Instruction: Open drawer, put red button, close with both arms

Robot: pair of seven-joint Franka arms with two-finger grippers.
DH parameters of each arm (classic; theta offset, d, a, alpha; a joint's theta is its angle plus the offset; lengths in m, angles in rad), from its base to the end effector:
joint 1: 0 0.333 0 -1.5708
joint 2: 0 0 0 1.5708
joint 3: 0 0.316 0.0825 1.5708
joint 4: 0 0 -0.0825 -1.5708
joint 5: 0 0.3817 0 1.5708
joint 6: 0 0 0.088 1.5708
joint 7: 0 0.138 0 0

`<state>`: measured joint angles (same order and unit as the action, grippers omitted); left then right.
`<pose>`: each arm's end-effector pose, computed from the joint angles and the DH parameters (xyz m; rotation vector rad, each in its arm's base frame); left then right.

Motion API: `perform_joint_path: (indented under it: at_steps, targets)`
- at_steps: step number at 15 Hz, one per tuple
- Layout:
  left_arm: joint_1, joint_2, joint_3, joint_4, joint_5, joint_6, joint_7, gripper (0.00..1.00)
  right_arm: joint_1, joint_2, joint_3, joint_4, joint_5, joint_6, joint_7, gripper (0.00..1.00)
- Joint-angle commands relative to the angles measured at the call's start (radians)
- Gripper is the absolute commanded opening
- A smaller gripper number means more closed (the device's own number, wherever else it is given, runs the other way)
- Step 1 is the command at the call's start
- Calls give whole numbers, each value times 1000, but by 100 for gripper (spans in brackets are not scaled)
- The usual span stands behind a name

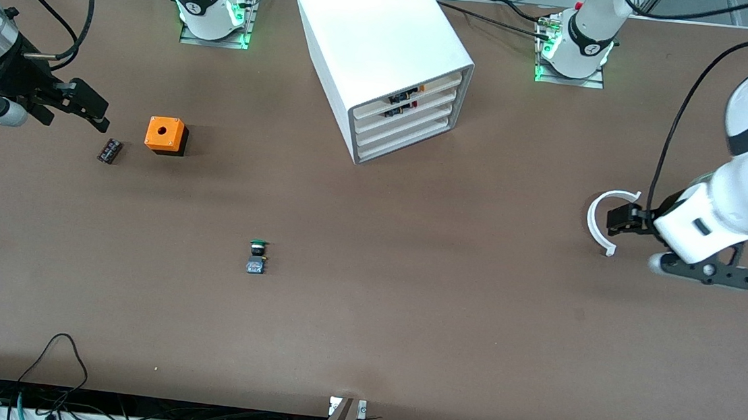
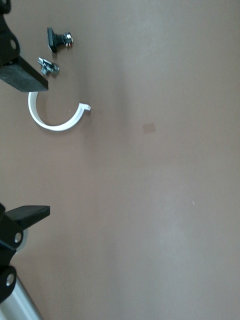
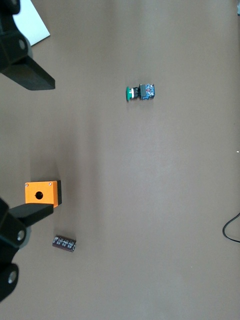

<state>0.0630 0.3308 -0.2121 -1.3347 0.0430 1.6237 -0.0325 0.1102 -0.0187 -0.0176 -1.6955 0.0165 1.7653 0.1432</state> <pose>0.6457 -0.0714 0.5133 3.1139 -0.1709 -0.0574 0.5621 0.0541 0.5625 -3.1107 0.0826 -0.1338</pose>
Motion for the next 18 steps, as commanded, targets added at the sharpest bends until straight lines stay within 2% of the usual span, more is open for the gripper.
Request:
perform_joint_path:
  at_steps: [1,2,4,6,9,18]
  targets:
    - [-35,-239,82,-292,-52,123,107,100,-1,11,7,28,-10,-21,-7,100]
    - [-46,-290,91,-349,-54,148,86,100,2,11,7,28,-12,-21,-7,100]
    - [-106,-305,172,-357,-51,148,28,100,3,11,7,28,-12,-21,-5,100]
    - [-115,-309,209,-369,-51,127,11,100,3,11,7,28,-13,-21,-5,100]
    - [-103,-308,194,-348,-48,3,10,100,5,11,7,28,-13,-18,-2,100]
    - [-103,-303,198,-320,-48,-5,17,100,19,16,5,42,-13,-23,-2,100]
